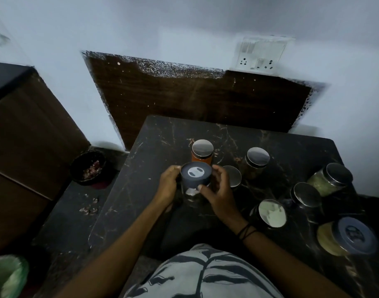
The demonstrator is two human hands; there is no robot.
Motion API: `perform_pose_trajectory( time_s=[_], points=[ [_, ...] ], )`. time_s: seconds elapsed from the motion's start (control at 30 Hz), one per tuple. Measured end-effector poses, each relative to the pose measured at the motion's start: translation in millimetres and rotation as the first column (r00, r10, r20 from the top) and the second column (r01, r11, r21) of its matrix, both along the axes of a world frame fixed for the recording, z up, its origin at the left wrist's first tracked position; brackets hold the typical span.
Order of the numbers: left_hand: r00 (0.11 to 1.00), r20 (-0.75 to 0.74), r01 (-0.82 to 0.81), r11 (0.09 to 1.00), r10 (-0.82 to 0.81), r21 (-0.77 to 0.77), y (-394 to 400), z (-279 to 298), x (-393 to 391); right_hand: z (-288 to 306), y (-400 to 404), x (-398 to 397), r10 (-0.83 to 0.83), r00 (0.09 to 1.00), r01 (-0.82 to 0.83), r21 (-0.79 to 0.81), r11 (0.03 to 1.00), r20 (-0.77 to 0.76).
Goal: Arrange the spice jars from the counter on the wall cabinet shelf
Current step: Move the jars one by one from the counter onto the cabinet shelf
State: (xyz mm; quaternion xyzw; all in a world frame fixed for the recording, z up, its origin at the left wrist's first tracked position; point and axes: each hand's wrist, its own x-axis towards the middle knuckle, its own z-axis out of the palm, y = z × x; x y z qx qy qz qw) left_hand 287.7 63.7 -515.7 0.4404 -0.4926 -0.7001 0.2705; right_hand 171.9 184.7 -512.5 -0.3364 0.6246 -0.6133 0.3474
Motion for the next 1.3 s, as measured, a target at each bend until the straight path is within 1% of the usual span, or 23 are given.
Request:
perform_pose_trajectory(
  time_s=[0.1,0.17,0.27,0.33,0.4,0.47,0.53,0.63,0.73,0.83,0.93,1.0,1.07,1.17,1.3],
  points=[
    [0.996,-0.093,0.006,1.0,-0.005,0.004,0.8,14.2,0.4,10.5,-11.9,-8.5,-0.019,0.974,0.048,-0.123,0.991,0.225],
    [0.988,-0.153,0.028,1.0,-0.026,0.013,3.7,21.0,0.3,11.9,-18.7,-15.5,-0.016,0.933,0.076,-0.153,0.985,0.359],
    [0.971,-0.227,0.094,0.991,-0.071,0.091,8.6,25.2,-2.1,8.3,-24.2,-20.3,0.002,0.862,0.067,-0.119,0.991,0.506],
    [0.965,-0.241,0.139,0.98,-0.102,0.144,10.8,24.3,-5.7,5.8,-27.9,-20.7,-0.032,0.819,0.084,-0.064,0.994,0.573],
    [0.965,-0.249,0.133,0.977,-0.089,0.167,12.3,22.8,-8.6,5.6,-32.4,-20.8,-0.04,0.795,0.081,-0.041,0.996,0.605],
    [0.961,-0.272,0.105,0.978,-0.054,0.178,11.8,20.4,-10.6,7.7,-35.3,-21.2,-0.024,0.803,0.062,-0.043,0.997,0.596],
    [0.958,-0.285,0.085,0.981,-0.033,0.173,9.9,17.8,-12.8,8.2,-36.7,-22.5,-0.045,0.807,0.075,-0.027,0.997,0.588],
    [0.954,-0.298,0.073,0.983,-0.02,0.168,6.2,17.0,-19.0,7.6,-38.5,-27.1,-0.078,0.8,0.076,0.029,0.997,0.595],
    [0.95,-0.311,0.062,0.985,-0.009,0.163,2.4,19.5,-26.0,13.4,-41.4,-30.3,-0.076,0.818,0.066,0.038,0.997,0.57],
    [0.948,-0.318,0.049,0.989,-0.001,0.142,-2.6,24.4,-32.7,22.2,-44.0,-34.0,-0.071,0.837,0.087,-0.004,0.996,0.543],
    [0.936,-0.353,0.04,0.991,0.006,0.124,-8.0,43.3,-40.8,41.1,-45.7,-41.1,-0.021,0.876,0.084,-0.11,0.99,0.482],
    [0.932,-0.363,0.029,0.997,-0.003,0.065,-15.3,64.4,-48.5,58.9,-48.8,-46.0,0.042,0.901,0.049,-0.199,0.979,0.431],
    [0.93,-0.367,-0.007,1.0,0.001,-0.015,-25.5,95.6,-59.1,88.8,-55.8,-56.9,0.082,0.933,0.018,-0.274,0.962,0.35],
    [0.915,-0.403,-0.048,0.99,-0.01,-0.133,-44.2,159.9,-80.5,152.4,-74.5,-80.2,0.087,0.97,-0.004,-0.342,0.94,0.228],
    [0.882,-0.465,-0.073,0.957,-0.07,-0.282,-65.1,255.7,-107.7,250.8,-98.8,-103.7,0.086,0.992,-0.033,-0.451,0.892,0.097]
  ],
)
